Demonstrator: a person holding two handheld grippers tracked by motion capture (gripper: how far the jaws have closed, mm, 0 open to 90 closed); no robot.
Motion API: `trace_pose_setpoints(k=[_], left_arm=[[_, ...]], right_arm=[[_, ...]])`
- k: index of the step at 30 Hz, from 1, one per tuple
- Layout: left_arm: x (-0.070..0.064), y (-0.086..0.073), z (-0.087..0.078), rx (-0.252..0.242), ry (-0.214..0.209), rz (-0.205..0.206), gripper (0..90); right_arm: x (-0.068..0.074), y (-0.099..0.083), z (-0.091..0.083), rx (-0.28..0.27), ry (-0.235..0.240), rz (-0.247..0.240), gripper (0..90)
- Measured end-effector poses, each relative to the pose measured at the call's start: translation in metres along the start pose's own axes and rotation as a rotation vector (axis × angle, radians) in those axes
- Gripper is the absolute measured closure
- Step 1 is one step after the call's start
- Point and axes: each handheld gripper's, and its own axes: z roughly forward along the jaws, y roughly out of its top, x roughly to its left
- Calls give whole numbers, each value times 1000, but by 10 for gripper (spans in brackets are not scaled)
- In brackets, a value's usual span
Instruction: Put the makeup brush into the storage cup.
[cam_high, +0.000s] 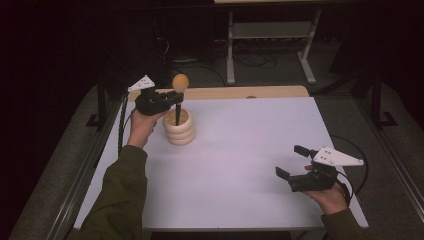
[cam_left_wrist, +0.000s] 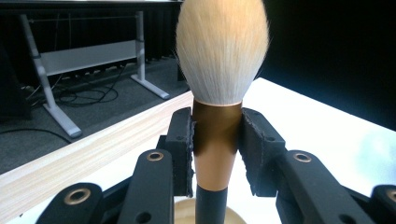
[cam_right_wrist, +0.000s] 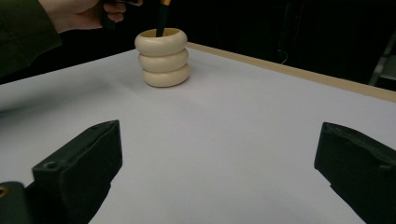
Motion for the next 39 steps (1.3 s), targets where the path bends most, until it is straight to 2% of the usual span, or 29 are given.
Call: trace_pose_setpoints(k=[25, 32, 33, 35, 36, 37, 38, 39], left_arm=[[7, -28, -2, 37, 13, -40, 664], [8, -34, 0, 50, 22, -34, 652], [8, -34, 0, 50, 22, -34, 619], [9, -35, -1, 39, 23, -41, 492], [10, -35, -1, 46, 41, -36, 423], [10, -35, -1, 46, 41, -36, 374], [9, -35, -1, 47, 63, -32, 314], [9, -35, -1, 47, 63, -32, 255]], right_arm=[[1, 0, 0, 5, -1, -2, 3], [1, 0, 0, 4, -2, -2, 3], [0, 0, 0, 4, -3, -4, 3], [1, 0, 0, 5, -2, -2, 3], [1, 0, 0, 4, -2, -1, 3], [1, 0, 0, 4, -2, -1, 3], [1, 0, 0, 5, -2, -2, 3], [1, 0, 0, 5, -2, -2, 3]])
